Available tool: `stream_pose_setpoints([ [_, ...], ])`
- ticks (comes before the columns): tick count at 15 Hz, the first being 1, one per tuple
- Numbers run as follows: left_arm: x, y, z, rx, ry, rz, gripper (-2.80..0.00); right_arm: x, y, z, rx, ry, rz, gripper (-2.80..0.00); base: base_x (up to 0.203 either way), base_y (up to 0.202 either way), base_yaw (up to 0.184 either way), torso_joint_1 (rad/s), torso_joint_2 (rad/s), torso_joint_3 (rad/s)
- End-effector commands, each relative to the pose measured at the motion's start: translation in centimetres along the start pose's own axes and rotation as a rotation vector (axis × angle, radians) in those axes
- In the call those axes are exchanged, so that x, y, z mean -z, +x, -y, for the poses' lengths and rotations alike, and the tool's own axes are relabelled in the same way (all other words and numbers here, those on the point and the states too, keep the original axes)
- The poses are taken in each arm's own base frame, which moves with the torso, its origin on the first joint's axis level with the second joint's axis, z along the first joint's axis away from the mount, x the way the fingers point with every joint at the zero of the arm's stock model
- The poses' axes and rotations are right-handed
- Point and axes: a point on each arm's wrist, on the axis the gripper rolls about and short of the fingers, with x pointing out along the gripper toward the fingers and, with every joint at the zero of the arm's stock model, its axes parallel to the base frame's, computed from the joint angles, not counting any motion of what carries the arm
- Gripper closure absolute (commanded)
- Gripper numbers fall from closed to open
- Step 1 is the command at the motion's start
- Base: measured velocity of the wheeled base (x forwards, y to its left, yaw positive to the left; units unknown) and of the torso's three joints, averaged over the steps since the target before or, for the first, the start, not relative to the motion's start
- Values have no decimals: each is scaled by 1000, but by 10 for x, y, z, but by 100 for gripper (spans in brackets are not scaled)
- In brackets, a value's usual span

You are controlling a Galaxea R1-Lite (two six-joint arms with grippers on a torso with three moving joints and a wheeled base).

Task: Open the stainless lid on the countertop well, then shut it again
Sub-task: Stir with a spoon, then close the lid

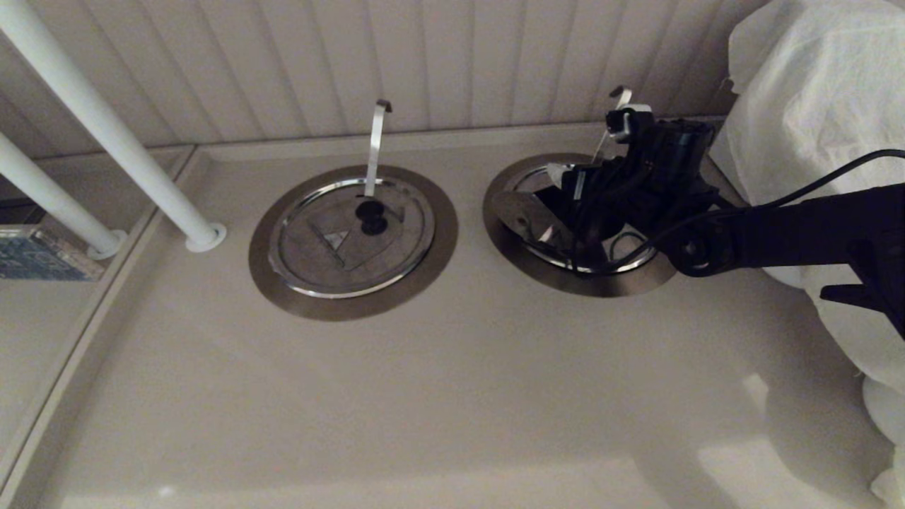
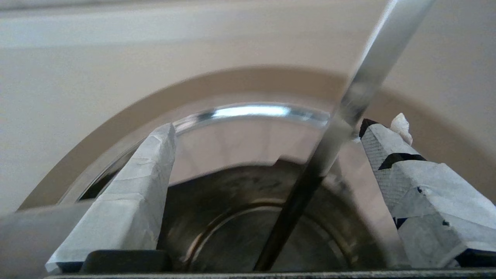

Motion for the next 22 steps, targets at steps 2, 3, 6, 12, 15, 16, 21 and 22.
stream_pose_setpoints([
  [2,0,0,0,-1,0,-1,0,-20,-7,12,44,-41,42,-280,0,0,0,0,0,0],
  [3,0,0,0,-1,0,-1,0,-27,-12,14,83,-85,49,-280,0,0,0,0,0,0],
  [6,0,0,0,-1,0,-1,0,-27,-26,4,72,-120,19,-280,0,0,0,0,0,0],
  [12,0,0,0,-1,0,-1,0,-86,-107,-7,-31,-148,-68,-280,0,0,0,0,0,0],
  [15,0,0,0,-1,0,-1,0,-104,-167,-19,-117,-231,-89,-280,0,0,0,0,0,0],
  [16,0,0,0,-1,0,-1,0,-105,-190,-25,-159,-291,-120,-280,0,0,0,0,0,0],
  [21,0,0,0,-1,0,-1,0,-67,-222,-49,-292,-480,-299,-280,0,0,0,0,0,0],
  [22,0,0,0,-1,0,-1,0,-56,-213,-53,-300,-494,-337,-280,0,0,0,0,0,0],
])
